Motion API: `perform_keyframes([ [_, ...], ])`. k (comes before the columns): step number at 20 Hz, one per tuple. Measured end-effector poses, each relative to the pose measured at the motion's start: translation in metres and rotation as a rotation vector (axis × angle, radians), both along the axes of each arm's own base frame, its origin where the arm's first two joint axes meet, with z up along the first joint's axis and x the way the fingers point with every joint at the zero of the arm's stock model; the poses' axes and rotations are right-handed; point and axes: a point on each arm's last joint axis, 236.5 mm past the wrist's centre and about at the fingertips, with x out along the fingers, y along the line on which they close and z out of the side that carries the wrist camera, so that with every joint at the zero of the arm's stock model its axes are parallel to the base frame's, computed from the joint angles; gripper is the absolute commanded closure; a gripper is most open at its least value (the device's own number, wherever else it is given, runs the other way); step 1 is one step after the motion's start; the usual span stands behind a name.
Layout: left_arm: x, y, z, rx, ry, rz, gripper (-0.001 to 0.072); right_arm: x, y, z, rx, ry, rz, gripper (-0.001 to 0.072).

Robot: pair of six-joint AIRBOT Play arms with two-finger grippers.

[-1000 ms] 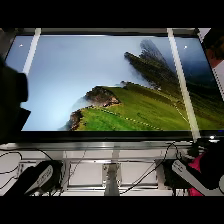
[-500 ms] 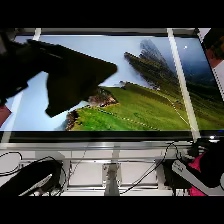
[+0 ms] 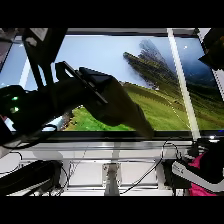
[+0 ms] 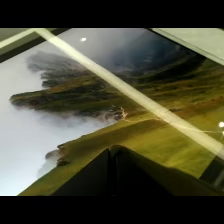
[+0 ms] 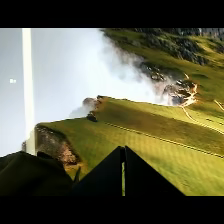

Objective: Fold the clothes and pants, and hang the long-sleeved shirts on hangers.

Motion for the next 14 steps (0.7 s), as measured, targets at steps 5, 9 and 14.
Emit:
perform_keyframes([
  [5,0.071,0.011,-0.015,0.013,-0.028,0.167,0.0698,0.003,0.002,-0.010,-0.004,0.021,0.008,0.0683],
  [9,0.145,0.009,-0.010,-0.130,-0.083,0.239,0.0698,0.003,0.003,-0.012,-0.004,0.024,0.011,0.0684],
  [14,0.197,0.007,0.039,-0.339,-0.188,0.258,0.0698,0.006,0.001,-0.012,-0.007,0.015,0.003,0.0683],
])
